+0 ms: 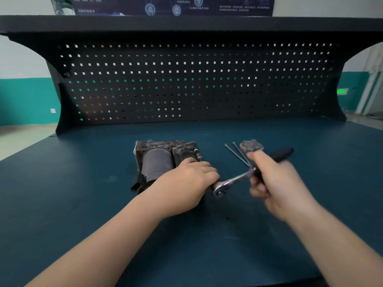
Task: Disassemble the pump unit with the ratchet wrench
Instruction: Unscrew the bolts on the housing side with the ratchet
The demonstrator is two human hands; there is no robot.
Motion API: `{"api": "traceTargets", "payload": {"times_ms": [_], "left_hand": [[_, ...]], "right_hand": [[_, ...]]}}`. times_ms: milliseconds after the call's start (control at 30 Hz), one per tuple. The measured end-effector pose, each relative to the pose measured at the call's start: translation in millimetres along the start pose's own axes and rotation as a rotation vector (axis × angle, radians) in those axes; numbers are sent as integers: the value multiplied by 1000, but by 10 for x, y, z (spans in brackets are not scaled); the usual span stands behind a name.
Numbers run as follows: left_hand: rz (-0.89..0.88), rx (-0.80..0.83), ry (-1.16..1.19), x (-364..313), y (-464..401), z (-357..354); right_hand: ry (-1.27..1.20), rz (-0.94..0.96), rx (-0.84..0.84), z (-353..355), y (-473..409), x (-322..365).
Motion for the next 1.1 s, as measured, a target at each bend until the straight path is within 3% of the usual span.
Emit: {"api": "traceTargets", "payload": {"times_ms": [100, 167, 233, 300, 367, 500, 567, 633, 767, 833, 933, 967, 1033, 1100], "left_hand": [[-20, -53, -5, -54, -17, 62], [-50, -108, 28, -113, -30, 138], [-71, -117, 33, -144, -33, 157], [-66, -89, 2, -119, -19, 115], [-55, -89, -27, -87, -4, 101], [-43, -159, -32, -79, -20, 159], [-29, -195, -25, -67, -6, 181], [-34, -199, -32, -57, 5, 172], [-86, -182, -89, -109, 17, 156], [102, -158, -223, 39, 22, 188], [659, 148, -456, 520, 304, 160], [748, 232, -475, 589, 406, 120], [747, 277, -505, 608, 468, 71], [683, 223, -539, 574, 443, 105]], "right_hand": [[534, 512, 238, -387, 143, 534], [762, 673, 385, -594, 280, 559], [773, 717, 412, -638, 325, 552], [612, 652, 331, -530, 242, 561], [324, 470, 202, -326, 109, 479], [-297, -223, -95, 57, -8, -379], [-422, -408, -108, 48, 88, -614], [-327, -305, -96, 94, 76, -495], [53, 150, 0, 105, 99, 16], [154, 256, 26, 114, 137, 96], [128, 300, -12, 255, 95, 71], [86, 300, -40, 316, 58, 47], [-26, 288, -89, 413, -22, -5], [-151, 253, -114, 472, -93, -48]]}}
Point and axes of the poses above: each hand's wrist, its own y-axis away from the middle knuckle, its own z-axis out of the back of the hand, x = y × z, the point moved 9 cm from there along -y, towards the middle knuckle, and after that the axes turned 15 degrees about -x, right-handed, at the moved point
